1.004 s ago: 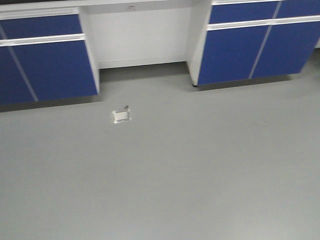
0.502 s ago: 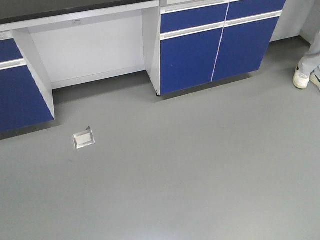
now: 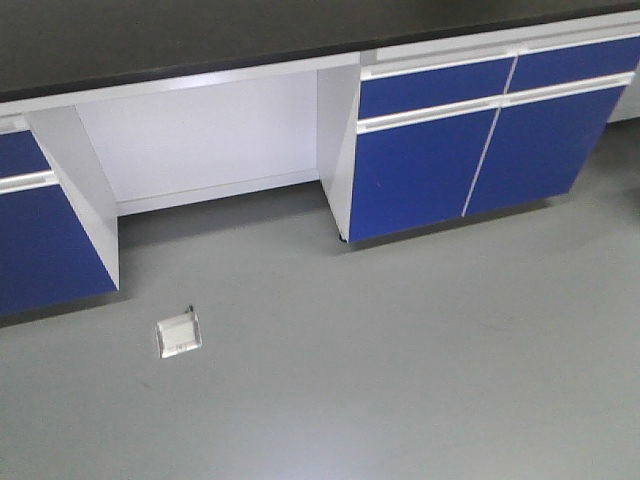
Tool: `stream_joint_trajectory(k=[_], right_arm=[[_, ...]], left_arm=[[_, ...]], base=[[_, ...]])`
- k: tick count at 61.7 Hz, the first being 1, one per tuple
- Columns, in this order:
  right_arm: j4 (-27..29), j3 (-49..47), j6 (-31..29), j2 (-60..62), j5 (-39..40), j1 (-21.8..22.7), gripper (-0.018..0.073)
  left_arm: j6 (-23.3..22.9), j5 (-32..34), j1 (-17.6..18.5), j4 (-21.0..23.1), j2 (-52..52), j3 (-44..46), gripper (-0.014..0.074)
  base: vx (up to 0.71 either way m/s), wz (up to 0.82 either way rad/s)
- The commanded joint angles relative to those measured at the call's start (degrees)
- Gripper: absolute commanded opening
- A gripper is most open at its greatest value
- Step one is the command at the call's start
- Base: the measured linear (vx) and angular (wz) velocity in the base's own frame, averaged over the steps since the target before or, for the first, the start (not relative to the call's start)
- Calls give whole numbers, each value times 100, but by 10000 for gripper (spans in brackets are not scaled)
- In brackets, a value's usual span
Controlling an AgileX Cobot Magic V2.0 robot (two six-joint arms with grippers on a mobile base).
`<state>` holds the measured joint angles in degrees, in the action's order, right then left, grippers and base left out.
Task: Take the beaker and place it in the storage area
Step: 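Drive up to the empty black bench with the wall socket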
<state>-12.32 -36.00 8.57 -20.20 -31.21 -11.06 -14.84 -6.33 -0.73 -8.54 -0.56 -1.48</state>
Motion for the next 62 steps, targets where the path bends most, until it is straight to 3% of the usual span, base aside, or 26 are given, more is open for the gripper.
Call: stream_joint_trajectory(k=[1,62], right_arm=[[-99,-150,-3,-69,464,43,-3],[-99,-150,-3,-69,464,43,-3]], left_arm=[[-33,486,42,32,-97,-125,-8],[-33,486,42,32,-97,-125,-8]], base=[[46,11],[44,23]])
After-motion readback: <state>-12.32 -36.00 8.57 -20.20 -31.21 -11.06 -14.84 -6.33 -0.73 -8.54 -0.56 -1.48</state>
